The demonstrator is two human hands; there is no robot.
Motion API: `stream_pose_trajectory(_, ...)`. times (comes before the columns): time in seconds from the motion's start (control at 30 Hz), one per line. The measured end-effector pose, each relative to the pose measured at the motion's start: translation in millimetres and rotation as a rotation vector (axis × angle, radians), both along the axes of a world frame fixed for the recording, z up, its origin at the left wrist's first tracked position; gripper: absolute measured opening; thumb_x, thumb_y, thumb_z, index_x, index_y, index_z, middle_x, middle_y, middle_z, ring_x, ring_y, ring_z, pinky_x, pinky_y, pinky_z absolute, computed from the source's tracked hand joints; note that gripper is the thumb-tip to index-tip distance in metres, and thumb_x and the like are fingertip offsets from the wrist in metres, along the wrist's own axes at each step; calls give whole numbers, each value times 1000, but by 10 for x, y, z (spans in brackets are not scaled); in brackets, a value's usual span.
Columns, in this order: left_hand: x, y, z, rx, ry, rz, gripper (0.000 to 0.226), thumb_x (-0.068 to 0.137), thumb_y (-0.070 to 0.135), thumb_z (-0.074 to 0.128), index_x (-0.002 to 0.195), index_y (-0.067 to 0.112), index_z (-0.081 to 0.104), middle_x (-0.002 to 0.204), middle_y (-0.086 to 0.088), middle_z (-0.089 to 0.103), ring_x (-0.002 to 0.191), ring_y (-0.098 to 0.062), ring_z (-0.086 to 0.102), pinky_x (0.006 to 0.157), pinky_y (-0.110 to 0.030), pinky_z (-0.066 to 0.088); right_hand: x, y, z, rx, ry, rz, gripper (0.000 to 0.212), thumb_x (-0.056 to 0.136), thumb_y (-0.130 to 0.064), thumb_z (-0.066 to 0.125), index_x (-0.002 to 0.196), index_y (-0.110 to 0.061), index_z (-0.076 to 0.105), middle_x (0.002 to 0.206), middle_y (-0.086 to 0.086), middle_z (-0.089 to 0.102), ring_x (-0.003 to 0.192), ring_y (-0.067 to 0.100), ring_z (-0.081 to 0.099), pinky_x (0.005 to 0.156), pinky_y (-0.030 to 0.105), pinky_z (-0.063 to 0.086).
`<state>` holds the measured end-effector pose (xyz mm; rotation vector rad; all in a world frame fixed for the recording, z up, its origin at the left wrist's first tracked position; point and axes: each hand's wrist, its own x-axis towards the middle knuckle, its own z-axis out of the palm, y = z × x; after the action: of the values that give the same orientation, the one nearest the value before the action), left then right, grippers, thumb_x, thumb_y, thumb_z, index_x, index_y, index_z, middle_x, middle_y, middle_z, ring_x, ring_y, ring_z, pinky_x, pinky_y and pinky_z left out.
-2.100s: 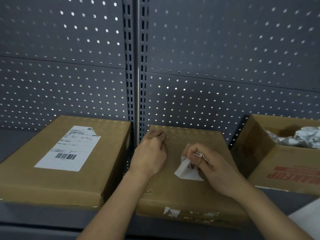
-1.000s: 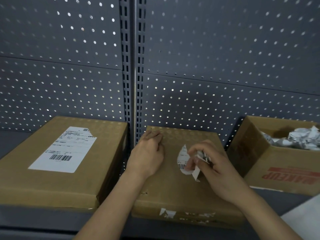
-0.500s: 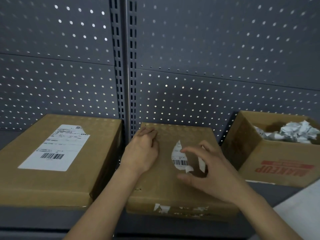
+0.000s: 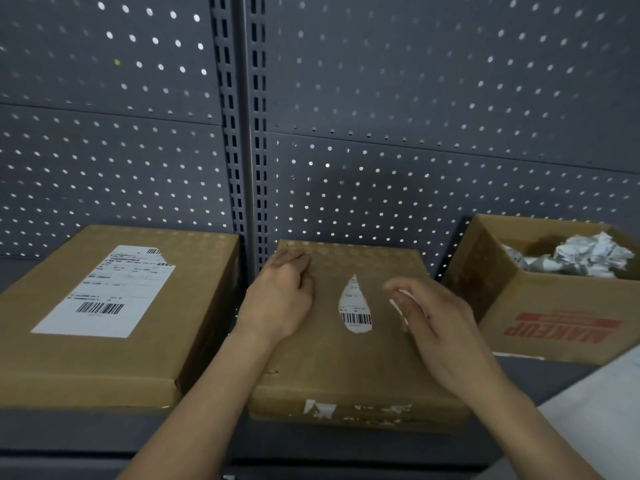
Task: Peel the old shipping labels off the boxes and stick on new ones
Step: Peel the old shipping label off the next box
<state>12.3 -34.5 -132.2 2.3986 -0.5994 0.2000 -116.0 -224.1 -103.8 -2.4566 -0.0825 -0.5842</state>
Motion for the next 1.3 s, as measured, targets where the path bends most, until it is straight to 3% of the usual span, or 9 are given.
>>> stream_pose_trajectory(0.13, -7, -3, 11, 10, 11, 4, 45, 99, 20, 42, 144, 16, 46, 152, 1, 40, 146, -15, 23, 118, -27, 15, 38, -26, -73, 86, 21, 16, 46, 98, -2, 48, 129, -36, 56, 93, -17, 67, 83, 2, 64, 77, 7, 44)
stream_pose_trajectory(0.27, -1, -5, 14, 10, 11, 3, 45, 99, 20, 42, 144, 16, 46, 152, 2, 41, 145, -14, 24, 118, -26, 15, 122, -80, -28, 333, 92, -19, 35, 99, -9, 50, 103, -37, 69, 77, -12, 66, 64, 5, 58, 64, 17, 45)
stream_pose_trajectory(0.4, 1, -9, 24, 13, 5, -1, 45, 99, 18, 42, 143, 15, 47, 151, 0, 42, 145, -15, 25, 117, -23, 12, 263, -107, 3, 588, 170, -97, 38, 97, -4, 44, 81, -24, 72, 55, 0, 45, 53, 17, 41, 52, 32, 30)
stream_pose_trajectory(0.57, -3, 2, 9, 8, 22, -5, 45, 99, 20, 42, 144, 15, 46, 152, 1, 41, 145, -15, 25, 119, -27, 15, 366, -20, 58, 309, 159, -149, 23, 92, -16, 53, 76, -26, 66, 53, -23, 55, 49, -4, 48, 53, 17, 33)
stream_pose_trajectory(0.67, 4, 2, 5, 6, 15, -12, 46, 99, 21, 42, 144, 15, 46, 152, 0, 41, 144, -16, 26, 118, -27, 16, 475, -16, 70, 178, 159, -170, 7, 84, -30, 65, 77, -31, 64, 81, -16, 64, 73, -3, 58, 60, 20, 39)
stream_pose_trajectory(0.77, 9, 3, -1, 5, 12, -12, 45, 99, 21, 43, 144, 15, 46, 151, 0, 42, 144, -16, 27, 117, -27, 17, 627, -41, 43, 84, 181, -153, 20, 81, -49, 70, 81, -31, 61, 85, -12, 62, 78, 1, 57, 62, 24, 45)
stream_pose_trajectory(0.87, 22, 5, -12, 2, 16, -15, 46, 98, 21, 44, 143, 15, 46, 151, 0, 41, 144, -17, 26, 118, -29, 18, 768, -48, -26, -83, 146, -137, 18, 94, -41, 53, 85, -28, 62, 80, -10, 64, 80, 10, 59, 73, 38, 52)
stream_pose_trajectory(1.0, 34, -4, -36, 1, 22, -15, 47, 97, 22, 43, 144, 15, 46, 152, 1, 40, 146, -16, 24, 120, -30, 18, 867, -79, -103, -318, 87, -56, 14, 96, -27, 51, 87, -26, 62, 81, -11, 66, 78, 12, 59, 75, 38, 49)
stream_pose_trajectory(1.3, 66, -14, -78, 13, -26, -15, 45, 97, 22, 43, 141, 13, 51, 150, -1, 44, 144, -19, 27, 120, -29, 19, 889, -64, -150, -548, 85, -53, 13, 95, -28, 46, 87, -26, 56, 82, -8, 65, 77, 19, 59, 72, 40, 49)
